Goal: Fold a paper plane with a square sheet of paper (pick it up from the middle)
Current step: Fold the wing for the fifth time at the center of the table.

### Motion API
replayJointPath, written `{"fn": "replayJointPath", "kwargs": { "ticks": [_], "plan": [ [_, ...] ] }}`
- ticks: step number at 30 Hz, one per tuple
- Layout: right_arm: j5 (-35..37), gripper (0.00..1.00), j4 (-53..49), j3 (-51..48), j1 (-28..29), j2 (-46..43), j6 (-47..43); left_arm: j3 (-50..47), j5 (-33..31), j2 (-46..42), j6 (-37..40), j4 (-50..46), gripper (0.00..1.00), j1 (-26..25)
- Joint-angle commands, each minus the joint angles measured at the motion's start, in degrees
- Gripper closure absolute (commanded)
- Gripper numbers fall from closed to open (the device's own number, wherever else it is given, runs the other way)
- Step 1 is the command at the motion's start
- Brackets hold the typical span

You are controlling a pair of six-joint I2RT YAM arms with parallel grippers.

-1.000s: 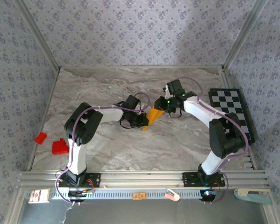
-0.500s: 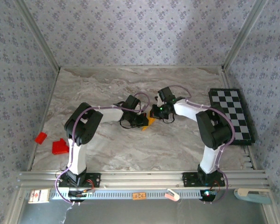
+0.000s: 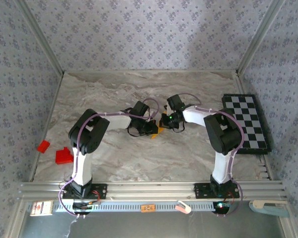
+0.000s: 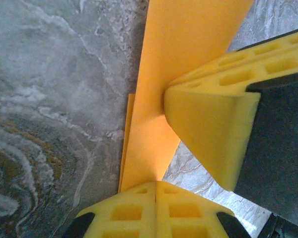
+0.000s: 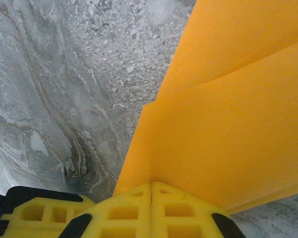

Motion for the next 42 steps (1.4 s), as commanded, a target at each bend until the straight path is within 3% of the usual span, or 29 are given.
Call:
{"fn": "replayJointPath", "kwargs": {
  "ticks": [1,17,42],
  "plan": [
    [1.1,0.99,-1.3,0.6,-0.5,2.2,-0.9,-1.4,-2.7,1.0,-0.3,-2.2,1.0,0.1],
    [1.3,1.0,-0.7,-3.5,-1.7,6.3,-2.6,0.4,-0.4,-5.5,-0.7,-0.2,0.94,0.5],
    [1.7,1.0,-2.4,-2.9,-2.5,8.8,-2.6,1.3,-1.1,0.4,3.1,-7.1,0.96,0.1]
  ]
}}
